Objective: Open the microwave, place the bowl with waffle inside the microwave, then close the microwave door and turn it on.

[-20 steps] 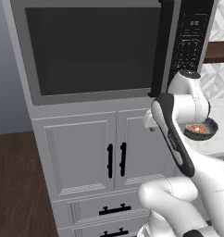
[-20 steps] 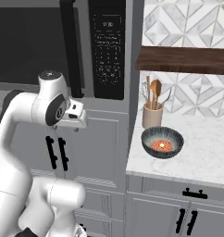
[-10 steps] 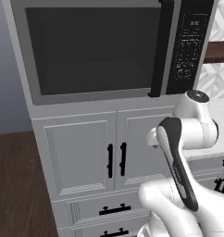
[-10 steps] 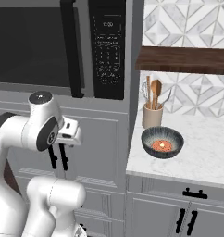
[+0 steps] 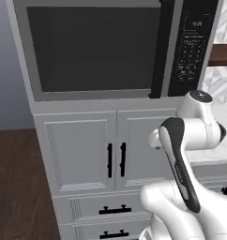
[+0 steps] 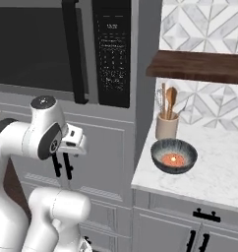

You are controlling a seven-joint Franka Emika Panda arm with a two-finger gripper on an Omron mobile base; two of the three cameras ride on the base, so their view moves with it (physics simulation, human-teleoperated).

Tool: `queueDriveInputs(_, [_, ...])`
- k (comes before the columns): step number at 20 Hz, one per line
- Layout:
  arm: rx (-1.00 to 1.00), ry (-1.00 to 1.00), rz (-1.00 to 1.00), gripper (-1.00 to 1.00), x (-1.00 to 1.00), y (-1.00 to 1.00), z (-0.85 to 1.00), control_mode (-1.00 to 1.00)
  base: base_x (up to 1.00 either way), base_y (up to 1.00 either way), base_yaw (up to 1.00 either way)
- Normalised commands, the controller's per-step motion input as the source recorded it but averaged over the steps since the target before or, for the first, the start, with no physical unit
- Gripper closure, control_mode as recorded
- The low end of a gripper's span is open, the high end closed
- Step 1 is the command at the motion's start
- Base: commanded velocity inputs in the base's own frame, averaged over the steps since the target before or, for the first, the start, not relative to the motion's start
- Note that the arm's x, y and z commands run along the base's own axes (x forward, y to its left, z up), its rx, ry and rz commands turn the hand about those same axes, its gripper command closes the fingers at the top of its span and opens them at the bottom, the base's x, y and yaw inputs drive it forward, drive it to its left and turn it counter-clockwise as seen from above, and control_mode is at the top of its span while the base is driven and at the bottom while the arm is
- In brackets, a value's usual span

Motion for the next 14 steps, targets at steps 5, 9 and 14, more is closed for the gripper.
queueDriveInputs(5, [0.0,0.0,0.0,-1.0,0.0,0.0,0.0,1.0,-0.13,-0.72,0.21])
queueDriveInputs(9, [0.0,0.0,0.0,-1.0,0.0,0.0,0.0,1.0,-0.16,-0.55,0.2])
queueDriveInputs(14, [0.0,0.0,0.0,-1.0,0.0,0.0,0.0,1.0,-0.18,-0.45,0.2])
